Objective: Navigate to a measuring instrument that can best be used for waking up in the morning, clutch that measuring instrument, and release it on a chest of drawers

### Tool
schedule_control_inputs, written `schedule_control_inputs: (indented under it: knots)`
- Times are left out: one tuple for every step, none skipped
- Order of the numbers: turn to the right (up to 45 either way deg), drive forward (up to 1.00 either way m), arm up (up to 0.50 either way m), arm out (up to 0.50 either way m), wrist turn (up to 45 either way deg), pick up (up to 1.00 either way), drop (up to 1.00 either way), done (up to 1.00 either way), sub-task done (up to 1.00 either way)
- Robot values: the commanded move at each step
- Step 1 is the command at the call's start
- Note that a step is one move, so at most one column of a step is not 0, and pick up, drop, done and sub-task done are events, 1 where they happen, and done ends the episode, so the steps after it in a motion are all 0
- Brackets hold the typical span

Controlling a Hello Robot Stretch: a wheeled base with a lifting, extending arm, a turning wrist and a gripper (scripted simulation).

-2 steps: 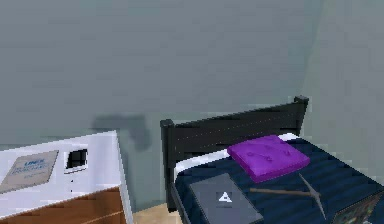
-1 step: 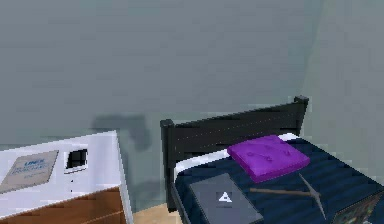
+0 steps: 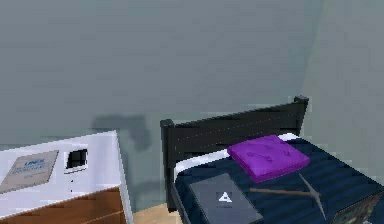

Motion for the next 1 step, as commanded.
schedule_control_inputs:
  knots:
    - [0.0, 0.0, 0.0, 0.0, 45.0, 0.0, 0.0, 0.0, 0.0]
